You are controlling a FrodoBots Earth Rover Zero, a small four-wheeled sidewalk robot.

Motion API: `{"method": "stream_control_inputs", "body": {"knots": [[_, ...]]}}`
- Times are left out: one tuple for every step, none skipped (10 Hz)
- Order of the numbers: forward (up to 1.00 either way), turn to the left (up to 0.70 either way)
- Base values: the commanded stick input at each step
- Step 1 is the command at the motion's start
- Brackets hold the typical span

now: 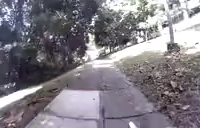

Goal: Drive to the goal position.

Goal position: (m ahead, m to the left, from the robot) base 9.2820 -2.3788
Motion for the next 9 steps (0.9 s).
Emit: {"method": "stream_control_inputs", "body": {"knots": [[1.0, 0.0], [1.0, 0.0], [1.0, 0.0], [1.0, 0.0], [1.0, 0.0], [1.0, 0.0], [1.0, 0.0], [1.0, 0.0], [1.0, 0.0]]}}
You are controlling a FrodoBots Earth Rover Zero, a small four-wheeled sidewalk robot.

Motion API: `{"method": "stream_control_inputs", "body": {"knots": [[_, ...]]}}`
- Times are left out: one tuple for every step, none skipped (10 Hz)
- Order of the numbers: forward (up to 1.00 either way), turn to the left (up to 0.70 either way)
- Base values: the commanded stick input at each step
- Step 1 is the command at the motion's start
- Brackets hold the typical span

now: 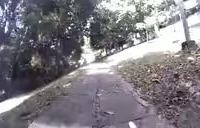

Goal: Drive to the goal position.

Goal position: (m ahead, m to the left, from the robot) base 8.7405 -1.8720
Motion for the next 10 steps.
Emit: {"method": "stream_control_inputs", "body": {"knots": [[1.0, 0.0], [1.0, 0.0], [1.0, -0.05], [1.0, -0.31], [1.0, -0.4], [1.0, -0.4], [1.0, -0.4], [1.0, -0.31], [1.0, -0.21], [1.0, -0.1]]}}
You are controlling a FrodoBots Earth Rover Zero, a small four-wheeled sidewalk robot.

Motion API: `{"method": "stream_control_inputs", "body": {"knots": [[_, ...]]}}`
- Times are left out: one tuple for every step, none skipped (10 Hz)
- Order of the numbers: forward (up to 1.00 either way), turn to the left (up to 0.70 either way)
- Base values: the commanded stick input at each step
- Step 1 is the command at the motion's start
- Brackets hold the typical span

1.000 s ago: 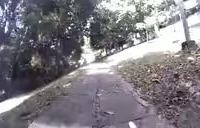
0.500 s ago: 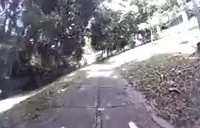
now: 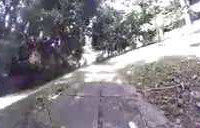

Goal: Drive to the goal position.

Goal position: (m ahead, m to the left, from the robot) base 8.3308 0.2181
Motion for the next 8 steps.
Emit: {"method": "stream_control_inputs", "body": {"knots": [[1.0, 0.0], [1.0, 0.0], [1.0, 0.0], [1.0, 0.0], [1.0, 0.0], [1.0, 0.0], [1.0, 0.0], [1.0, 0.0]]}}
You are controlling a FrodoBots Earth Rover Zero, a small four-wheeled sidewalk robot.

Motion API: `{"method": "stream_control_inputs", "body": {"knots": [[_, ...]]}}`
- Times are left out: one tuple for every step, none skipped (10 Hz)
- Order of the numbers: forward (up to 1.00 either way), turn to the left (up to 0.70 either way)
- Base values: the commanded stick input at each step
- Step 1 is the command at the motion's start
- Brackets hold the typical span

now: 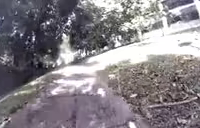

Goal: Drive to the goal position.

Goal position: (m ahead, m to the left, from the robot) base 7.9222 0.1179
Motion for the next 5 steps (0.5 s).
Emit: {"method": "stream_control_inputs", "body": {"knots": [[1.0, 0.0], [1.0, 0.23], [1.0, 0.4], [1.0, 0.4], [1.0, 0.26]]}}
